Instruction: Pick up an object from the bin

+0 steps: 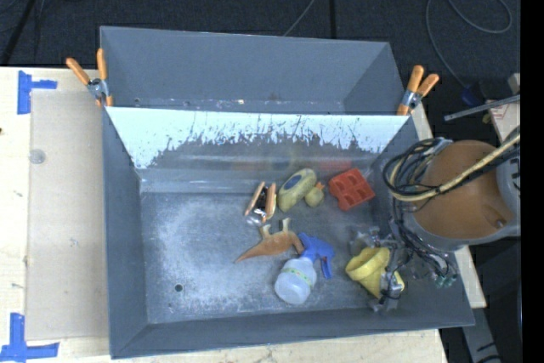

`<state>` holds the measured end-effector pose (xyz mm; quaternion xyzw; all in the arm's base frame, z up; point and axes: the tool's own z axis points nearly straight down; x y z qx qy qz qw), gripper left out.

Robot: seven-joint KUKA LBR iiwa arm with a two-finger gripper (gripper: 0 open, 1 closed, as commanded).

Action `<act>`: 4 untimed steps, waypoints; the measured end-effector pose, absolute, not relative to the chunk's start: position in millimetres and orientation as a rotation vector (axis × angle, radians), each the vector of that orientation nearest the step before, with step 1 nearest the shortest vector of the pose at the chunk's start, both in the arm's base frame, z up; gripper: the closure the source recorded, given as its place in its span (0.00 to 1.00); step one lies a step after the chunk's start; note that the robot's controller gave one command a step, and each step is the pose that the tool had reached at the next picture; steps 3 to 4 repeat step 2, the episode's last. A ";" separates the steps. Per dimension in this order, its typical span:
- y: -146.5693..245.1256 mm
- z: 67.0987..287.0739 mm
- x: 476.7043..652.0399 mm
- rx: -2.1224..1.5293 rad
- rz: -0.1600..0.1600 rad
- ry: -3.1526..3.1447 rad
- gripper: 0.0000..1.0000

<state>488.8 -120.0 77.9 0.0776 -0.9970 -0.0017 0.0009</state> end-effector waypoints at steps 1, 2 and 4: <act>-128.9 74.9 490.9 0.280 -0.005 -3.127 0.00; -120.4 82.7 495.8 0.395 -0.004 -3.113 0.00; -120.4 82.7 495.8 0.395 -0.004 -3.113 0.00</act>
Offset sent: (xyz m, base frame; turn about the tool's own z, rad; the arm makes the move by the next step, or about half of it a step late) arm 0.0106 0.0127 0.0111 -0.1205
